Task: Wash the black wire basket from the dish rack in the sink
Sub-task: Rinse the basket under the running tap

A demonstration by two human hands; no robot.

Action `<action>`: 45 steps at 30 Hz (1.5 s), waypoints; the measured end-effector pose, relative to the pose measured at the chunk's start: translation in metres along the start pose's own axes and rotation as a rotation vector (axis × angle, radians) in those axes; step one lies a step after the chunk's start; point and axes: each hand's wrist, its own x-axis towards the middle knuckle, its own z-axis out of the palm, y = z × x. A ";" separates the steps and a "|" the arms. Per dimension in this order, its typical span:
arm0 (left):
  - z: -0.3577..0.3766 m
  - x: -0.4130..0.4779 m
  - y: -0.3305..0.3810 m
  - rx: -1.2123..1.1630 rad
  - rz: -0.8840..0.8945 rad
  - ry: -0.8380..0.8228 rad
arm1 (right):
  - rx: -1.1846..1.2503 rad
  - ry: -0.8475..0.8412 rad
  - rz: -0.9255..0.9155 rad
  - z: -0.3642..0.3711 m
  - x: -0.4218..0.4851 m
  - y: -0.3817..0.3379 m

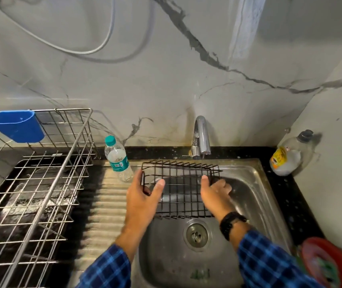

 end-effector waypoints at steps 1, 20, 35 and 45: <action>0.005 0.000 0.003 -0.003 0.019 0.031 | -0.065 0.084 -0.017 0.008 -0.004 -0.006; 0.005 0.007 -0.013 -0.418 0.054 0.071 | 0.052 0.412 -0.434 -0.011 0.023 -0.017; 0.008 -0.008 0.010 -0.414 0.125 0.184 | -0.200 0.281 -0.436 0.025 -0.034 -0.019; 0.000 -0.012 0.007 -0.429 0.095 0.123 | 0.195 0.080 -0.220 -0.038 -0.053 0.050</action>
